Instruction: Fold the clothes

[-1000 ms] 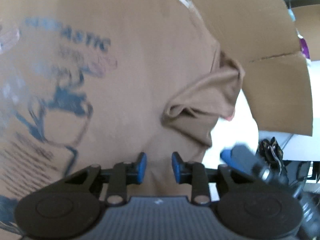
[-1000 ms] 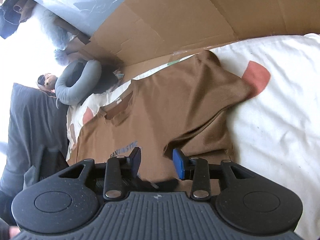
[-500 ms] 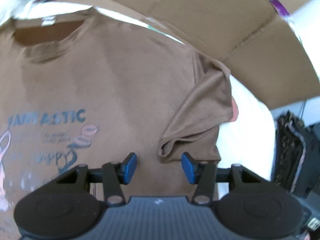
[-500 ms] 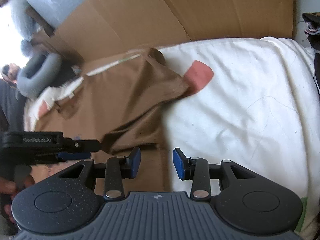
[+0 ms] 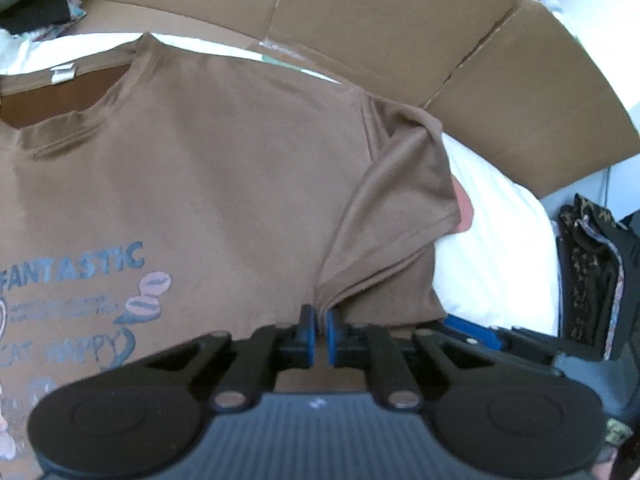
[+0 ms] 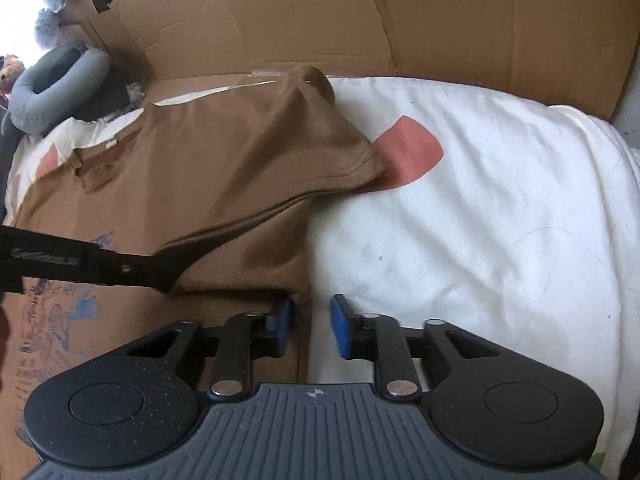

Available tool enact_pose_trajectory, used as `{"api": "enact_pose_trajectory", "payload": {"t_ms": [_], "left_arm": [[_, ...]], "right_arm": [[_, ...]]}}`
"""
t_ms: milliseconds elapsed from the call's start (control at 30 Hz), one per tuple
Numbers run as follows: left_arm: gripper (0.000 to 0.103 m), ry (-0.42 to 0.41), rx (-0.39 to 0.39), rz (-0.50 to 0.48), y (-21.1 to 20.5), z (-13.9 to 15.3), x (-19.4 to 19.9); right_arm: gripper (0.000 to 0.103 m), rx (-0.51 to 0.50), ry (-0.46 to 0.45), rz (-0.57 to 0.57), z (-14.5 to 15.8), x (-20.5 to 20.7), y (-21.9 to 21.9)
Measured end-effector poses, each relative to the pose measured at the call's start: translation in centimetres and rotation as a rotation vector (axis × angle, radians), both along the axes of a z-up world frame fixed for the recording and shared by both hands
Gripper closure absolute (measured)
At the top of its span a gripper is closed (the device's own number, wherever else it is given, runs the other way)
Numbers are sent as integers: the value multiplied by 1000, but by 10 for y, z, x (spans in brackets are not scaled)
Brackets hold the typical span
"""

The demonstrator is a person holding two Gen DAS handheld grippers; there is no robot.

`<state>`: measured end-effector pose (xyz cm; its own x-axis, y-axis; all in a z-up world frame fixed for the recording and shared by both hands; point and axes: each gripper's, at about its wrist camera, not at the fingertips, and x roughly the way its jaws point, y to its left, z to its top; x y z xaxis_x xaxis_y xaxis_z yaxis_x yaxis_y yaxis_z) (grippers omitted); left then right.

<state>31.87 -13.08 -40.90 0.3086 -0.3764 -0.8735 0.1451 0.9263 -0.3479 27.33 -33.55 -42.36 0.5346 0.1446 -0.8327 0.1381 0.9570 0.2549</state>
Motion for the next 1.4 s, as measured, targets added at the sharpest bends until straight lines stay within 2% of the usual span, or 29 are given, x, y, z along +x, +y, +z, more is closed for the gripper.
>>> {"api": "enact_pose_trajectory", "payload": {"t_ms": [233, 367, 467, 533, 567, 633, 700, 900, 1100, 1233, 1300, 1367, 1400], "left_arm": [[97, 15, -19, 91, 6, 10, -19], [97, 70, 10, 115, 6, 1, -27], [94, 93, 34, 99, 5, -2, -30], [88, 61, 50, 77, 6, 8, -31], [80, 43, 56, 67, 6, 14, -31], [72, -5, 48, 56, 9, 27, -28], [71, -51, 41, 44, 10, 40, -24], [71, -112, 41, -37, -14, 57, 0], [67, -139, 13, -76, -49, 51, 17], [65, -153, 21, -119, -74, 39, 23], [59, -169, 39, -144, -88, 32, 24], [39, -178, 68, -149, -98, 26, 25], [37, -177, 91, -145, -104, 23, 27]], "right_arm": [[83, 19, 3, 7, -2, -2, -8], [83, 40, 10, -1, -4, -1, -10], [83, 57, 18, 1, -5, 1, -13], [83, 63, 22, 3, -6, 3, -15], [83, 63, 22, 5, -6, 3, -15], [83, 62, 19, 7, -6, 3, -14], [83, 70, 15, -2, -6, 2, -15], [83, 102, 29, -22, -3, 1, -18], [82, 125, 8, -22, 8, -20, -29], [82, 144, -9, -69, 11, -40, -43], [82, 152, -11, -92, 12, -49, -48], [82, 159, -10, -112, 11, -56, -52], [82, 163, -8, -120, 10, -60, -54]]}}
